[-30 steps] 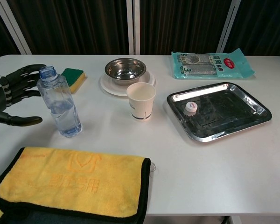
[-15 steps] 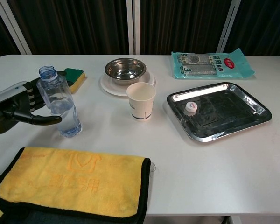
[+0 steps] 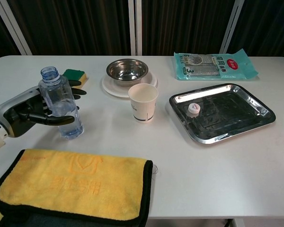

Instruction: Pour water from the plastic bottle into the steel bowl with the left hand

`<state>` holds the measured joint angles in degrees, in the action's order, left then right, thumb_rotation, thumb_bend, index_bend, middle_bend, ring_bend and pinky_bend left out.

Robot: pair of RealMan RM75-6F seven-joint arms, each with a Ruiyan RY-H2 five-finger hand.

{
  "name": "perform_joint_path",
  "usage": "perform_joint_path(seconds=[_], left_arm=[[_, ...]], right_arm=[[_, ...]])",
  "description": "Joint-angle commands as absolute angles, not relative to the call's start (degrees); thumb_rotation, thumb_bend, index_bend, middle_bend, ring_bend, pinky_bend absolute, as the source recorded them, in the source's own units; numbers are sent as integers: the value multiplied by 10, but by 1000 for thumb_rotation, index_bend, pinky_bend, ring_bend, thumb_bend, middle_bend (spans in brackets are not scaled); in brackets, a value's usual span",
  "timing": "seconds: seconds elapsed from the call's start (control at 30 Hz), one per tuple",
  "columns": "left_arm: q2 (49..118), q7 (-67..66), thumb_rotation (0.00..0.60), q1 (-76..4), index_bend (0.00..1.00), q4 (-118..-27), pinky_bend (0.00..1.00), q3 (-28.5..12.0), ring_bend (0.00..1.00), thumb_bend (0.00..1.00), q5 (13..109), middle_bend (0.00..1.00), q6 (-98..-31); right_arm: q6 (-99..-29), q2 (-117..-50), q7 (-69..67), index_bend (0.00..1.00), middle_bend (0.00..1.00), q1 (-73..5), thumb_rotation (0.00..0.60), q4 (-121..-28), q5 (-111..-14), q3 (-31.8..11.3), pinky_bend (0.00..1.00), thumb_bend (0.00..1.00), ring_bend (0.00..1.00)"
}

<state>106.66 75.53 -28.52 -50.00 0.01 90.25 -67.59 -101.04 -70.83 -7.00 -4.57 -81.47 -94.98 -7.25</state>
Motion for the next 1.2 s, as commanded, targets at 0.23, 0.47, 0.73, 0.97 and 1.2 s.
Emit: perform_joint_path(seconds=[0.23, 0.47, 0.73, 0.97, 1.2], left_arm=[[1083, 768, 600, -290, 234, -480, 227, -9, 160, 81, 892, 269, -670], [1088, 772, 600, -296, 299, -478, 287, -20, 217, 125, 880, 330, -662], [1091, 787, 600, -302, 353, -475, 329, -24, 252, 153, 877, 381, -654], [1090, 799, 600, -307, 460, -478, 379, -26, 325, 231, 875, 467, -649], [1087, 804, 600, -309, 527, -479, 419, -26, 369, 265, 876, 520, -647]], right_arm=[[-1006, -710, -75, 0, 0, -46, 600, -807, -944, -73, 0, 351, 0], [-1003, -712, -79, 0, 0, -46, 600, -801, -940, -74, 0, 350, 0], [-1001, -711, -80, 0, 0, -46, 600, -798, -935, -75, 0, 351, 0], [-999, -713, -80, 0, 0, -46, 600, -795, -933, -75, 0, 350, 0], [-998, -713, -80, 0, 0, -47, 600, -794, -932, -76, 0, 350, 0]])
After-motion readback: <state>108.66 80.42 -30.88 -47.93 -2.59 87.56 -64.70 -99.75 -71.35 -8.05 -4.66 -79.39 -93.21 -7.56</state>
